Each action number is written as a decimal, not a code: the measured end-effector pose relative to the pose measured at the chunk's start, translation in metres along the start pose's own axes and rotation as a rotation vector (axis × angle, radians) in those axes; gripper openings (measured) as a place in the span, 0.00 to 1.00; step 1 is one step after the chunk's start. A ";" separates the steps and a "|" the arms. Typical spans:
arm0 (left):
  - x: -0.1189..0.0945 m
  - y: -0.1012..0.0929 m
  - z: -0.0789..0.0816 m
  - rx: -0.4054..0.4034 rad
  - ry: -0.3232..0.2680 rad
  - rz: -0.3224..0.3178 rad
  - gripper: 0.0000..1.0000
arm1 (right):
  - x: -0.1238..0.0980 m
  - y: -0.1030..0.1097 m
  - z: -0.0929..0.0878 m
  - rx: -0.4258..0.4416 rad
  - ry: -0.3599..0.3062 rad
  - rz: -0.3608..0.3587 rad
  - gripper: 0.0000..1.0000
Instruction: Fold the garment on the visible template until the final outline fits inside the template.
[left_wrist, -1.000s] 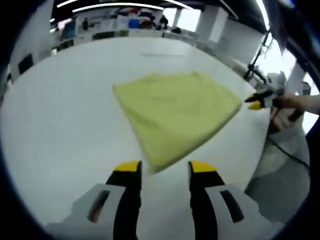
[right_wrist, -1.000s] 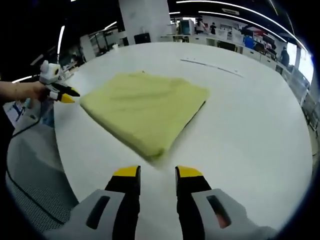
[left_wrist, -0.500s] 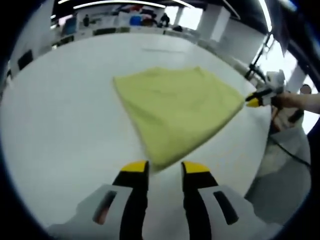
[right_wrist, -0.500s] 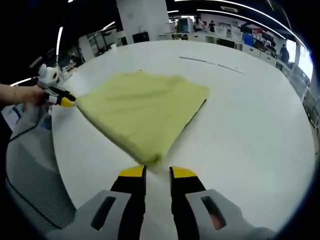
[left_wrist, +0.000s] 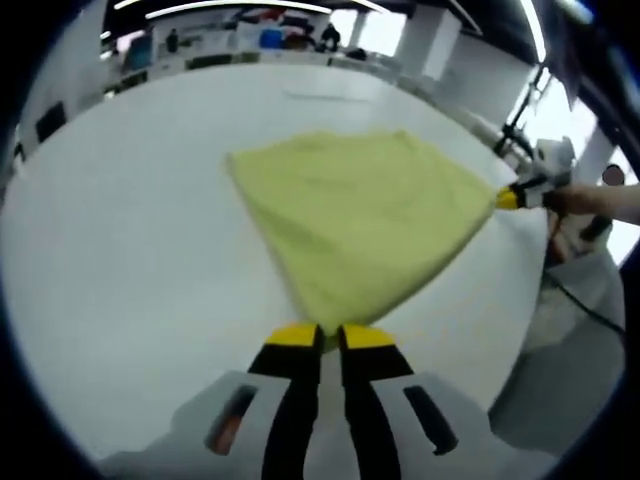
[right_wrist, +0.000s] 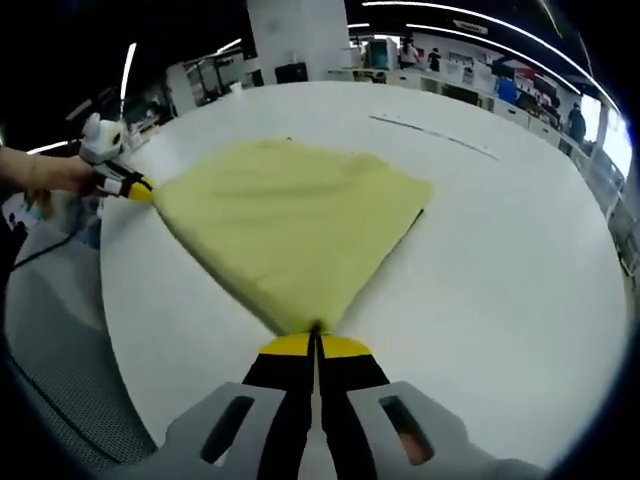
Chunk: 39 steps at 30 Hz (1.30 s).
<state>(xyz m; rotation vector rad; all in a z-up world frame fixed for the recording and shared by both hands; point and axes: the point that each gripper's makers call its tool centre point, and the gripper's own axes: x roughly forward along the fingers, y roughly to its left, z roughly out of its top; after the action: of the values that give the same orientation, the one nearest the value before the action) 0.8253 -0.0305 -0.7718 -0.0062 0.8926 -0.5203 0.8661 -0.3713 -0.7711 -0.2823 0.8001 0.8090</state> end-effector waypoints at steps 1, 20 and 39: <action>0.000 0.000 0.000 0.002 0.003 -0.003 0.03 | -0.002 -0.001 0.001 -0.026 -0.003 0.001 0.01; 0.001 0.004 -0.009 0.062 0.026 -0.024 0.00 | -0.018 -0.001 -0.004 -0.205 0.054 0.084 0.01; -0.008 0.004 -0.013 0.032 0.010 -0.132 0.00 | -0.012 0.001 -0.016 -0.204 0.087 0.100 0.01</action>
<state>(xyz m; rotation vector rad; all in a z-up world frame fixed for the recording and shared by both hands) 0.8132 -0.0205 -0.7755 -0.0331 0.8970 -0.6581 0.8517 -0.3849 -0.7728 -0.4638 0.8188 0.9802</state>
